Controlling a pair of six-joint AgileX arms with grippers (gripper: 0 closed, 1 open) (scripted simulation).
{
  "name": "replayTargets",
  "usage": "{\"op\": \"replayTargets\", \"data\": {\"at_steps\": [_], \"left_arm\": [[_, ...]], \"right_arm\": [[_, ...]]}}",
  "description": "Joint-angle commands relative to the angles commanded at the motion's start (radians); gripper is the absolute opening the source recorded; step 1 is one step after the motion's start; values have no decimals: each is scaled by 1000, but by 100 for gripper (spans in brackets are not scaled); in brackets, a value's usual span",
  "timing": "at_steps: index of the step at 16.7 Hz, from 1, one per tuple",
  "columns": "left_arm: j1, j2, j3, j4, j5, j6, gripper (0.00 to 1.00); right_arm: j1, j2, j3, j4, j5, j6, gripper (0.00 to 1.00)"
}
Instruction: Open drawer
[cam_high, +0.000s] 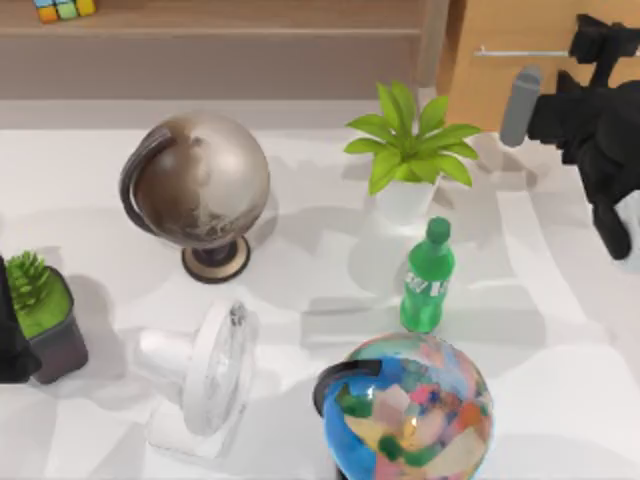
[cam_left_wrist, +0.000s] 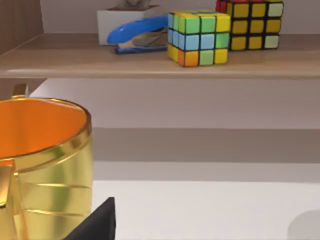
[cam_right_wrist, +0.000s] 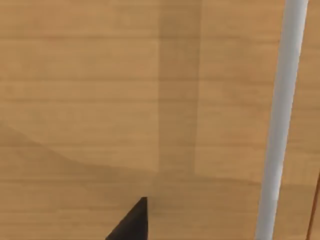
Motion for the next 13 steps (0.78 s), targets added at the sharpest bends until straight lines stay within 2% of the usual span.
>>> {"op": "replayTargets", "data": {"at_steps": [8, 13], "left_arm": [[0, 0, 0, 0, 0, 0, 100], [0, 0, 0, 0, 0, 0, 100]], "right_arm": [[0, 0, 0, 0, 0, 0, 2], [0, 0, 0, 0, 0, 0, 0]]}}
